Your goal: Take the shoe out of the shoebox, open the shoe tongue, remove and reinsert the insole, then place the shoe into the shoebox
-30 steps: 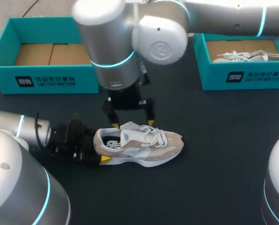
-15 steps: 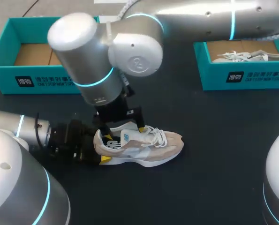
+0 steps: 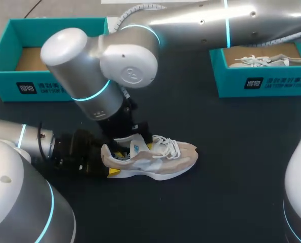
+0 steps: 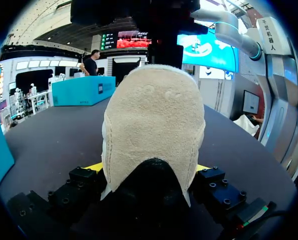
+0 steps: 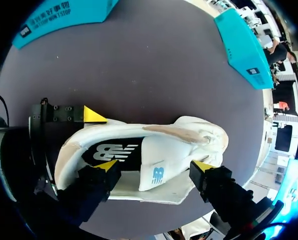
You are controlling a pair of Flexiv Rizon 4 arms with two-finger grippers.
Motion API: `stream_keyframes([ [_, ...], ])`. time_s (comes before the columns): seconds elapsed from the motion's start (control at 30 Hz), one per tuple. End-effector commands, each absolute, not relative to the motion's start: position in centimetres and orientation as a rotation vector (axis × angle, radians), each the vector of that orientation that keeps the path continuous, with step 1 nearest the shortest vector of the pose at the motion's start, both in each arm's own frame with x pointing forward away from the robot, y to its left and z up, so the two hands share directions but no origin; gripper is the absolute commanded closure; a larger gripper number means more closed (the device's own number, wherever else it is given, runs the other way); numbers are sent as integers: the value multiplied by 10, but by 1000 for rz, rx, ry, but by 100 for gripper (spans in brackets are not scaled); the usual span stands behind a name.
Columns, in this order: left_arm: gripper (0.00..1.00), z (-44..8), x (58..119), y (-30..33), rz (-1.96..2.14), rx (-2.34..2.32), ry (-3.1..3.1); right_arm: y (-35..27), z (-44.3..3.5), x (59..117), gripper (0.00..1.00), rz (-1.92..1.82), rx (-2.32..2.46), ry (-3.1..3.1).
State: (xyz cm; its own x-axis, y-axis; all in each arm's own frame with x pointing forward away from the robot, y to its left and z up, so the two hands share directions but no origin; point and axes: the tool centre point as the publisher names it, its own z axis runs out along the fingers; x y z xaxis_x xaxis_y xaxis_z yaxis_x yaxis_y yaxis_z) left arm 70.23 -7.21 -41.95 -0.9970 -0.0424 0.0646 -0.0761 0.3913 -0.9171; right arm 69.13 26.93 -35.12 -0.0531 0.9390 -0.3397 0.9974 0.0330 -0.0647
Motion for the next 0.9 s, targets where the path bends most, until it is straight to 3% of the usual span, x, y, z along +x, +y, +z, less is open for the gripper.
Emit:
stream_keyframes([
  [0.03,100,-420,701,-72,1713,113,-2598,268,-354,685,39,-445,2249,1669],
  [0.07,100,-420,701,-72,1713,113,-2598,265,-352,685,49,-447,2242,1669],
  [0.17,100,-420,701,-72,1713,113,-2598,259,-346,684,53,-464,2239,1653],
  [0.33,100,-420,701,-72,1713,113,-2598,250,-336,684,72,-486,2226,1638],
  [0.4,100,-420,701,-72,1713,113,-2598,247,-333,684,74,-492,2223,1633],
  [0.47,100,-420,701,-72,1713,113,-2598,244,-331,684,85,-499,2220,1632],
  [0.5,100,-420,701,-72,1713,113,-2598,242,-330,684,100,-502,2215,1638],
  [0.9,100,-420,701,-72,1713,113,-2598,195,-309,692,100,-408,2175,1741],
])
